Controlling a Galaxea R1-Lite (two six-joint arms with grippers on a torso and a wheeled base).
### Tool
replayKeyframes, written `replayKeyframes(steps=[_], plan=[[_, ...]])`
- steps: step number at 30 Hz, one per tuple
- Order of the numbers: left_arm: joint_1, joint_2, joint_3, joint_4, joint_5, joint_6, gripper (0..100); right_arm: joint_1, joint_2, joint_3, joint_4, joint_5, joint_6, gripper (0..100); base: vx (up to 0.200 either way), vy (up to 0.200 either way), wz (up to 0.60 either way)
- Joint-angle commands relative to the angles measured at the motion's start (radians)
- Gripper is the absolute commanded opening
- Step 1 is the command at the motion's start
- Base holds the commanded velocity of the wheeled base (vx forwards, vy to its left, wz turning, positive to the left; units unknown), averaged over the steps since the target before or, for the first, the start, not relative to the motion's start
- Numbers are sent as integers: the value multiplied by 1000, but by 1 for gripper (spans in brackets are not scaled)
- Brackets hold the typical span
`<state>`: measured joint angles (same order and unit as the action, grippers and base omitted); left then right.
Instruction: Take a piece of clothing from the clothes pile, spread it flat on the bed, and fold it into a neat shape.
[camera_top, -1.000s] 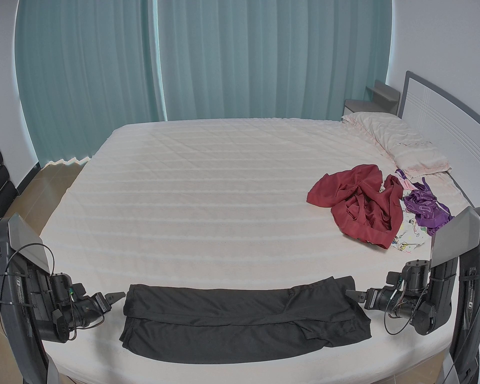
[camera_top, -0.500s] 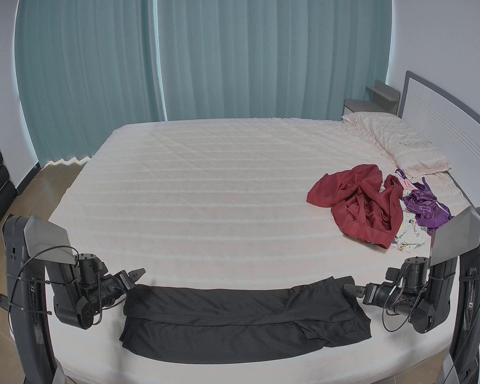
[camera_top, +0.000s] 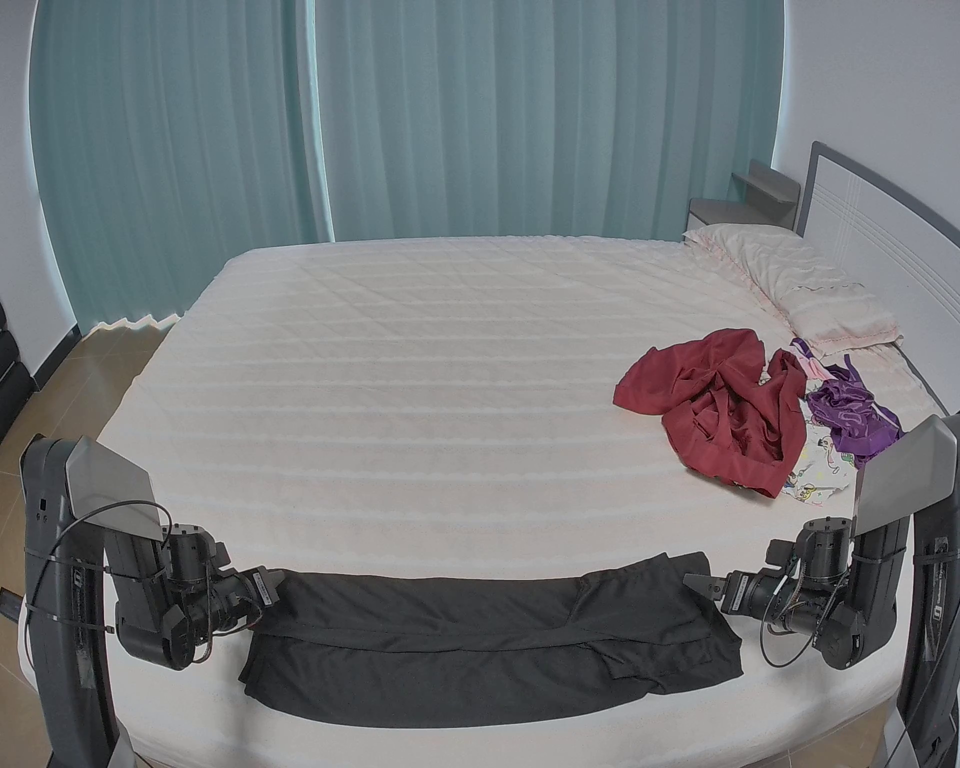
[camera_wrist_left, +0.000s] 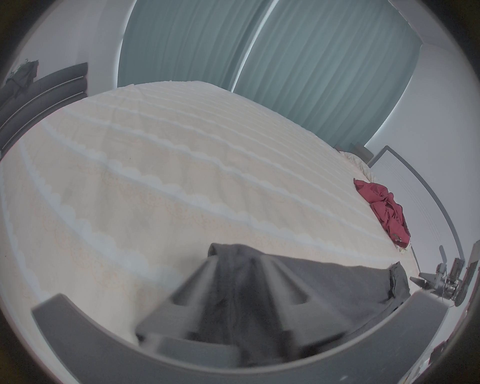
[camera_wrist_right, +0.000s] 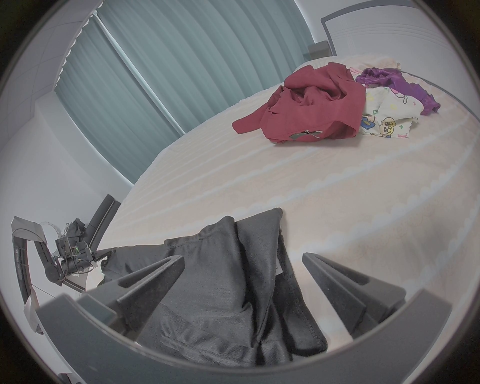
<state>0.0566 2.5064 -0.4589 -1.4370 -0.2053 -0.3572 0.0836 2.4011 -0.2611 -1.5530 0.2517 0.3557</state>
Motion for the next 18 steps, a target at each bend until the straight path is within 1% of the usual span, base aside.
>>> replayKeyframes(steps=[1,7,9,11,16,18], plan=[[5,14,9,-3,0,1,0,1,7,0,-12,0,0,100,0,0,0],[9,12,-1,-8,11,0,0,1,7,-1,-12,0,0,100,0,0,0],[12,12,-9,-14,29,-2,0,1,7,-1,-12,0,0,100,0,0,0],[22,12,-17,-43,53,-14,0,1,7,-6,-10,-2,0,100,0,0,0],[39,22,-20,-117,57,-48,0,-1,24,-10,-10,-2,-1,100,0,0,0],[39,26,-20,-122,57,-48,0,-1,30,-12,-10,-3,0,100,0,0,0]])
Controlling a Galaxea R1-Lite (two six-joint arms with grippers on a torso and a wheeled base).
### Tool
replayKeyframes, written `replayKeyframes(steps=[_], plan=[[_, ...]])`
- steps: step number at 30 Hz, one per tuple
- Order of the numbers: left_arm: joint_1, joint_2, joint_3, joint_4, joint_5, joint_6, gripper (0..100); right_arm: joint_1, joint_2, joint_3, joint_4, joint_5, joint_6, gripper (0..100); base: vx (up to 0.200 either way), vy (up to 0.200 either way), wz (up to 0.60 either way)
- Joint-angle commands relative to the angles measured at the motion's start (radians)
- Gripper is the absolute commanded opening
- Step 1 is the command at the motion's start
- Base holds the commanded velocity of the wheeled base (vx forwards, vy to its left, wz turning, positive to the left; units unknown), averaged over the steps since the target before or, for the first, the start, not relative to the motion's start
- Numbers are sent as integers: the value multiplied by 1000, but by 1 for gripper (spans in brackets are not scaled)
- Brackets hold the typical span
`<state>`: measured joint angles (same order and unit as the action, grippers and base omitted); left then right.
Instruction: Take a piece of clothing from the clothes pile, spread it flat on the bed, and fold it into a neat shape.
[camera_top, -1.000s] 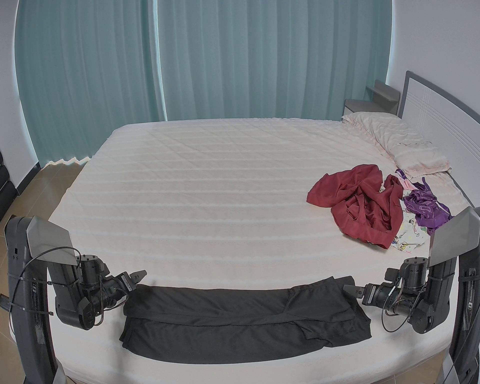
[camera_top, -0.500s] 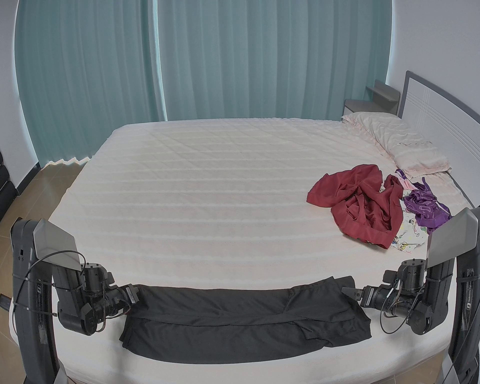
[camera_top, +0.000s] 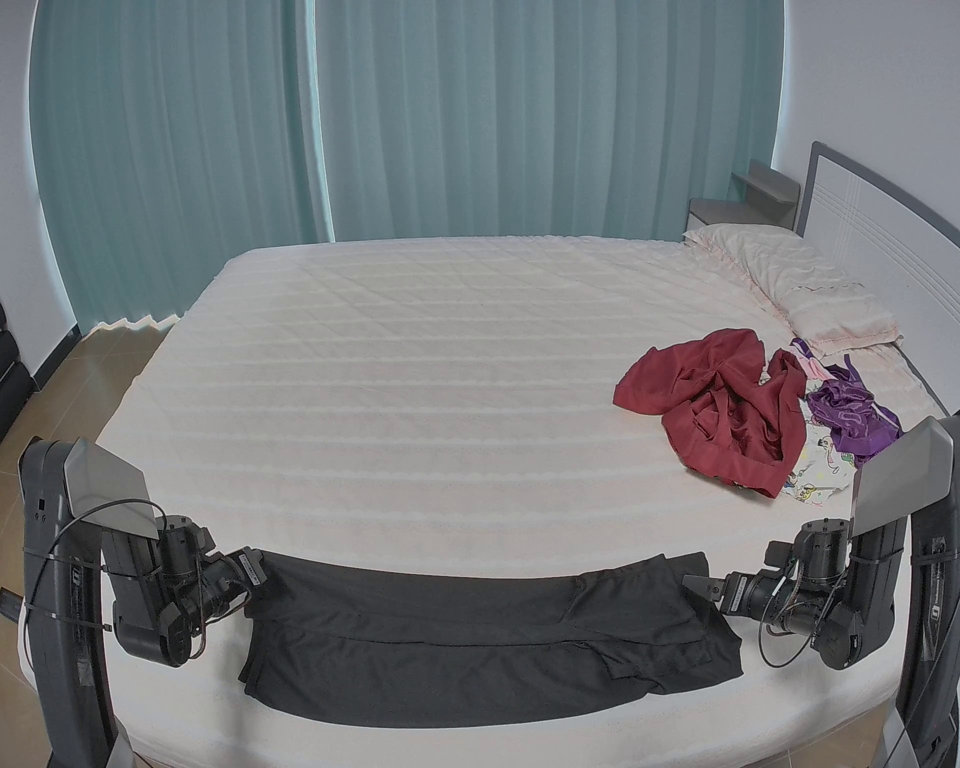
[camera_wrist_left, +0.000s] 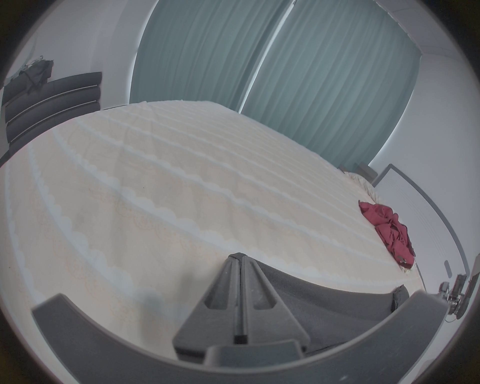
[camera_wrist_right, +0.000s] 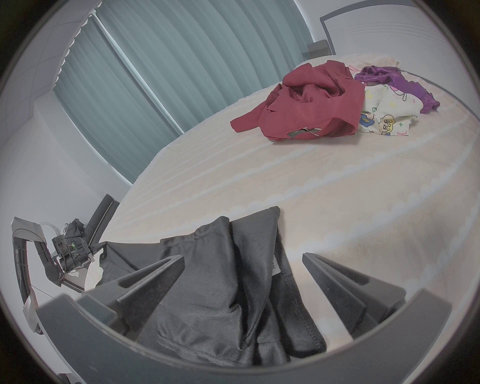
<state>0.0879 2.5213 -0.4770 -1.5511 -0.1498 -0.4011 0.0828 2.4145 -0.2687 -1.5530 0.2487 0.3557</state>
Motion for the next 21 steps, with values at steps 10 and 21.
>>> replayKeyframes(steps=[10,21], plan=[[7,50,-23,-9,1,-4,0,-1,23,-35,-10,0,46,100,0,0,0],[3,48,-14,-9,-1,-5,100,34,100,-78,-4,-2,101,100,0,0,0]])
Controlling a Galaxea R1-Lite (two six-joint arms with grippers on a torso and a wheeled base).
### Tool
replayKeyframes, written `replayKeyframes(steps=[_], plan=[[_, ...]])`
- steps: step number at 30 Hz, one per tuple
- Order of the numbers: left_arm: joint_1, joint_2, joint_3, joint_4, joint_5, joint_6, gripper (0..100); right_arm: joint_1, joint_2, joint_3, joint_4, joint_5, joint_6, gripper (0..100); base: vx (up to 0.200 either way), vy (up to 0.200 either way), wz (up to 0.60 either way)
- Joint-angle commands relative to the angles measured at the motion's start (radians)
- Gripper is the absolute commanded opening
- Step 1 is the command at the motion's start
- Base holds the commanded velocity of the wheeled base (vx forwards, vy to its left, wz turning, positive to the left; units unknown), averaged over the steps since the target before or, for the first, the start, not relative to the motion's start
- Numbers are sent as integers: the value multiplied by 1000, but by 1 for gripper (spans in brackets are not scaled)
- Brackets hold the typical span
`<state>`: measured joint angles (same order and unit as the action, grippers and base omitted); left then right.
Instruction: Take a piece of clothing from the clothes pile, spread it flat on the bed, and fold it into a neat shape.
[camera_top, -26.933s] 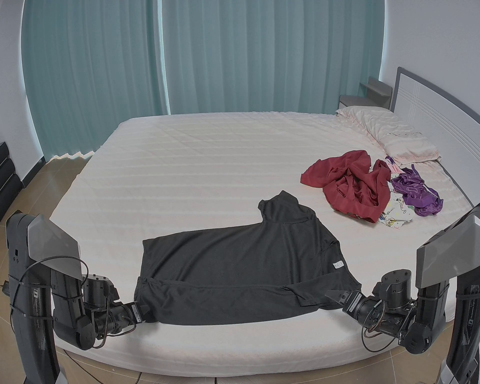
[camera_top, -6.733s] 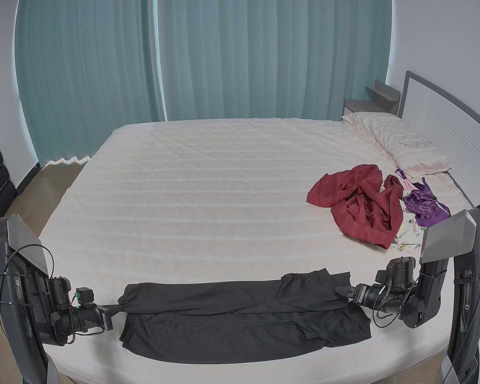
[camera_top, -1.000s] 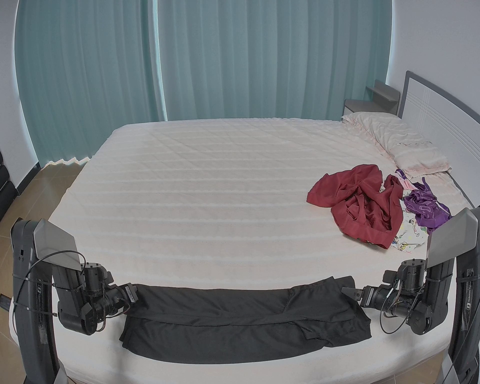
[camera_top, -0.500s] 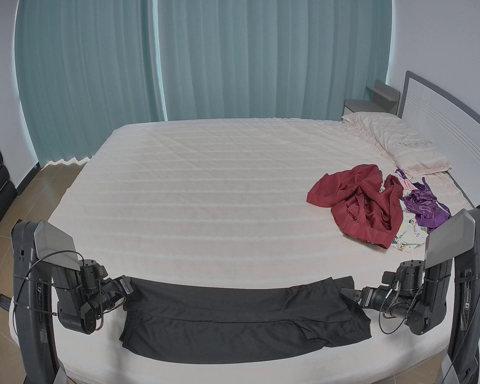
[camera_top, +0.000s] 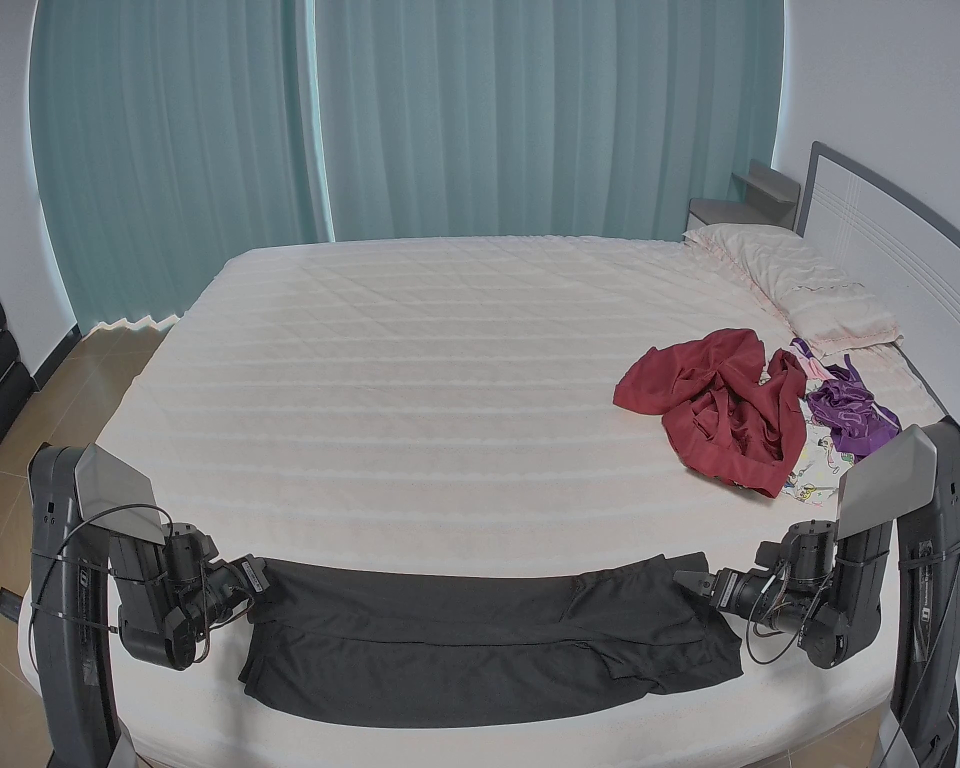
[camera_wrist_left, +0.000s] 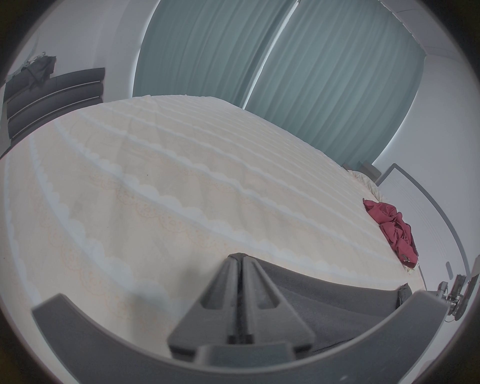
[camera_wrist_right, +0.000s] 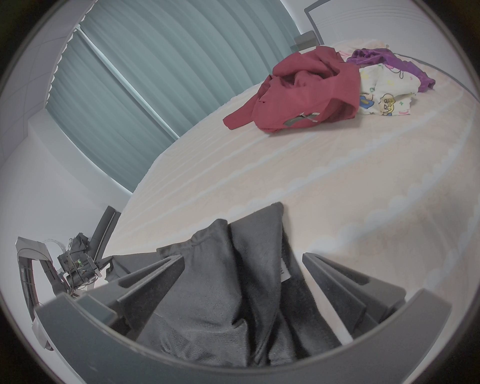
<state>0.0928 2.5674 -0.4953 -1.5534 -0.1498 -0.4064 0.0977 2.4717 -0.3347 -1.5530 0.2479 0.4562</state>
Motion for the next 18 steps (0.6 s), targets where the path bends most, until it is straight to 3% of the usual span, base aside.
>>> replayKeyframes(steps=[1,13,18], plan=[[-4,2,3,-7,-1,0,100,27,49,-17,-2,-1,1,100,0,0,0],[4,2,17,-8,-2,-32,100,-44,-71,-27,-7,-1,7,100,0,0,0],[4,-3,44,-11,-20,-84,100,36,-74,-1,-10,2,9,100,0,0,0]])
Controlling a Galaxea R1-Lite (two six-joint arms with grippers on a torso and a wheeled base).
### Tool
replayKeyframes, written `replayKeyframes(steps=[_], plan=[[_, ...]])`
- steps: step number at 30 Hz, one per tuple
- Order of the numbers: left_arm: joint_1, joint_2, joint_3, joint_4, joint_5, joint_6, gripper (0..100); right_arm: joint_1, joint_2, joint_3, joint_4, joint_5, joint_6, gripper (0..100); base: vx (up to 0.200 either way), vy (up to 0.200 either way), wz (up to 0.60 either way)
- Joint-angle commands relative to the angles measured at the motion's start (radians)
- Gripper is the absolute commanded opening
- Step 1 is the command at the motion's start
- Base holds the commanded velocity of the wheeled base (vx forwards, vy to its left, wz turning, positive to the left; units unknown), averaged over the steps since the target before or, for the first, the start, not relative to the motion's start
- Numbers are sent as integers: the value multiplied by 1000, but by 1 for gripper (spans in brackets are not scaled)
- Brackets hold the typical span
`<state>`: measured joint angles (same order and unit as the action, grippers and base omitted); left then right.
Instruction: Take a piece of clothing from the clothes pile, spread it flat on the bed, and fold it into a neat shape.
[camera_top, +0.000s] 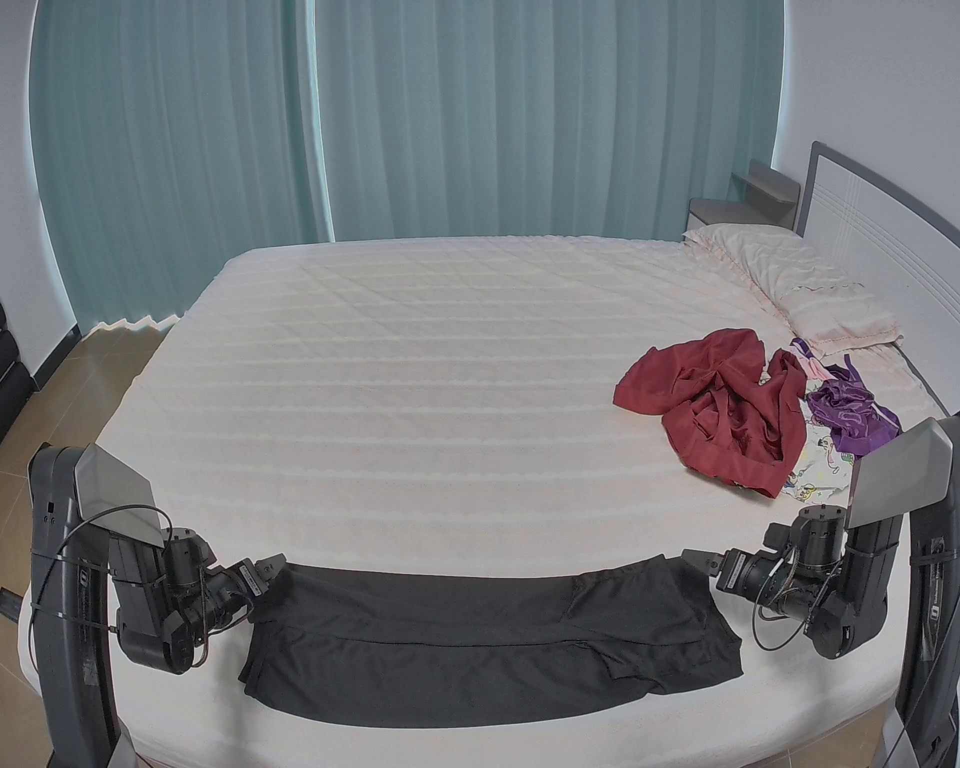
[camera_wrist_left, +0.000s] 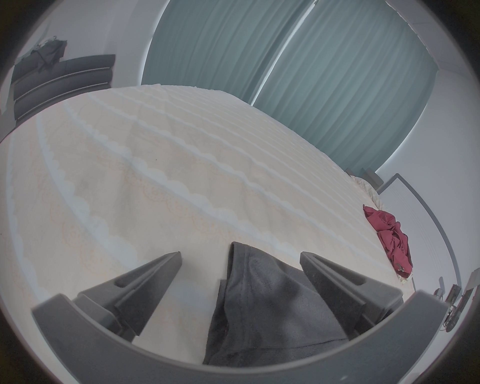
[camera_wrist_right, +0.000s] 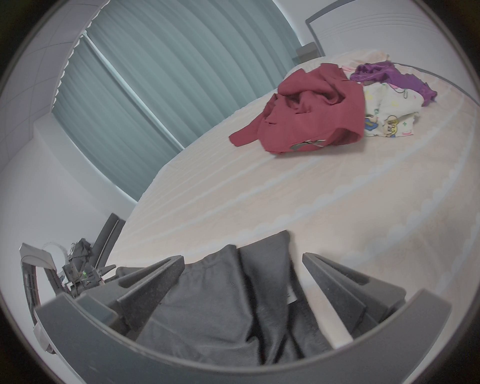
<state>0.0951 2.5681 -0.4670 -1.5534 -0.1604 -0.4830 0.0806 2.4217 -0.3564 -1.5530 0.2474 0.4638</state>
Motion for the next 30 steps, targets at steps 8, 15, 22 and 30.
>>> replayKeyframes(steps=[8,15,22,30], plan=[[2,0,14,-11,-10,-6,100,137,36,16,-10,21,-1,100,0,0,0],[2,1,14,-11,-10,-6,100,136,74,8,-10,18,-11,100,0,0,0],[2,3,14,-11,-10,-5,100,143,91,20,-10,18,-17,100,0,0,0],[2,4,13,-11,-10,-3,100,130,68,63,-10,13,-28,0,0,0,0]])
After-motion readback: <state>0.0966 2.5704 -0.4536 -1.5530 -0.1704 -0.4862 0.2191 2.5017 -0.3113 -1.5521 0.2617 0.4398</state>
